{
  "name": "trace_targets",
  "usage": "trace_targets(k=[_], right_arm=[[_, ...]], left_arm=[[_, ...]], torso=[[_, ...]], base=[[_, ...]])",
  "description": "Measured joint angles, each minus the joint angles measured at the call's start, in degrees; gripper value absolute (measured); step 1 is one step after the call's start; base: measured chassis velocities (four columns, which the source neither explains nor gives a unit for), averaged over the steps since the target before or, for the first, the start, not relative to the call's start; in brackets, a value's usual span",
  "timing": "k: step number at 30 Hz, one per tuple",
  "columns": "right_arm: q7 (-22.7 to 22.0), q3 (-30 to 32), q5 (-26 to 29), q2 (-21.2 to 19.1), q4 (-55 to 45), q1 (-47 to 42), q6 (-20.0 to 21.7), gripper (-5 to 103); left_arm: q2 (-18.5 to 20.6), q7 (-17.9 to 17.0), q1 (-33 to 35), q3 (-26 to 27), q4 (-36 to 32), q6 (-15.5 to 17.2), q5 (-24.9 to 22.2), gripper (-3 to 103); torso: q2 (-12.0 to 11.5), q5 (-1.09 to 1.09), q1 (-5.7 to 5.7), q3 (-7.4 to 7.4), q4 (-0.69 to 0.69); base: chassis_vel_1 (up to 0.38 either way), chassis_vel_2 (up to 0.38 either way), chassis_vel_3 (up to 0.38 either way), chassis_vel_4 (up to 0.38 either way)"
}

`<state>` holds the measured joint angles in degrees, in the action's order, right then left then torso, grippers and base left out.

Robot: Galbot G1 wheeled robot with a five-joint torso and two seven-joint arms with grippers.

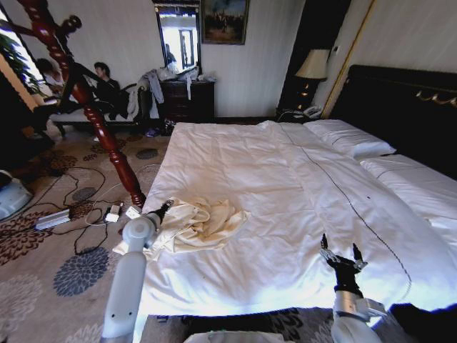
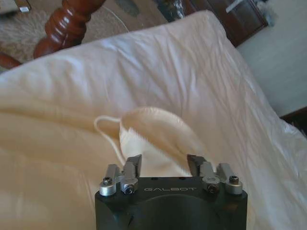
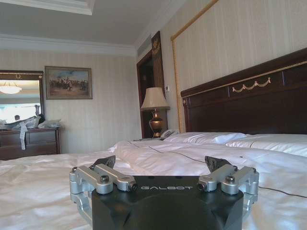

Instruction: Pick up the clothes from the bed and hang them on the clothes hanger.

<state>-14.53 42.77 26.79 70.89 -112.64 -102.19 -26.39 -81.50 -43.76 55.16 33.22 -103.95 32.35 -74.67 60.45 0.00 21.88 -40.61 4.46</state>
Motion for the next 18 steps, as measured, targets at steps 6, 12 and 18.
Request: trace_targets(k=[6, 12, 18], right_arm=[[-0.03, -0.09, 0.13, -0.23, 0.45, 0.22, 0.04, 100], [-0.03, -0.34, 0.21, -0.74, 0.90, 0.50, 0.05, 100], [-0.04, -0.35, 0.36, -1.36, 1.01, 0.48, 0.05, 100]], left_arm=[[0.07, 0.03, -0.09, 0.50, 0.59, 0.93, 0.06, 30], [0.34, 0.16, -0.18, 2.57, 1.37, 1.91, -0.21, 23], [-0.51, 0.23, -0.36, 4.63, 1.17, 2.35, -0.33, 43]], torso=[[0.00, 0.00, 0.00, 0.00, 0.00], [0.00, 0.00, 0.00, 0.00, 0.00], [0.00, 0.00, 0.00, 0.00, 0.00]], base=[[0.000, 0.000, 0.000, 0.000], [0.000, 0.000, 0.000, 0.000], [0.000, 0.000, 0.000, 0.000]])
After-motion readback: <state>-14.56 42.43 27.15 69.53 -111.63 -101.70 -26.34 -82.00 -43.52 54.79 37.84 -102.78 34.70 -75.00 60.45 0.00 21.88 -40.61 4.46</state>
